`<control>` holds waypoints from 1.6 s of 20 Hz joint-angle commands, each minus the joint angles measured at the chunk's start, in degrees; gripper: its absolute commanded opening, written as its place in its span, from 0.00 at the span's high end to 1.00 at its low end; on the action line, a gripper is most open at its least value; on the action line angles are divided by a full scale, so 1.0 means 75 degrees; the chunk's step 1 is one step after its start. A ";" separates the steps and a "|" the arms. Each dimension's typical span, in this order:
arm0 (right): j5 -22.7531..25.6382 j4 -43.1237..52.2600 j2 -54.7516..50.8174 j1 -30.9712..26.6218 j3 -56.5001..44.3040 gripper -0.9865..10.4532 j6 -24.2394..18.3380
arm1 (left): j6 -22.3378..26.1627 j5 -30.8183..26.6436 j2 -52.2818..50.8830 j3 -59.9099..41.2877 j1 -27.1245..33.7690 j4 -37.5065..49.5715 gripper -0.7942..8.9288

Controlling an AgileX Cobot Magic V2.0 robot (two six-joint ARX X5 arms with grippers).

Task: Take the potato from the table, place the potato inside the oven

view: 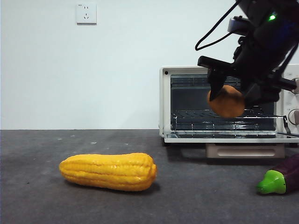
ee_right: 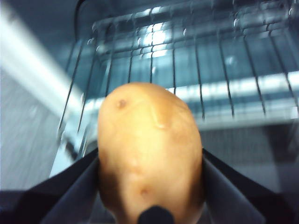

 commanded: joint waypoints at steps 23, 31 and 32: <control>0.1311 0.0111 0.2060 -0.0283 0.2037 0.60 -0.0236 | 0.0079 -0.0029 0.0463 -0.0035 0.0032 0.0044 0.92; 0.1320 0.0079 0.2055 -0.0286 0.2098 0.44 -0.0297 | 0.0079 0.0000 0.0571 -0.0035 0.0029 0.0044 0.92; 0.1323 -0.0105 0.2020 -0.0286 0.2192 0.44 -0.0303 | 0.0079 0.0006 0.0571 -0.0035 0.0029 0.0044 0.92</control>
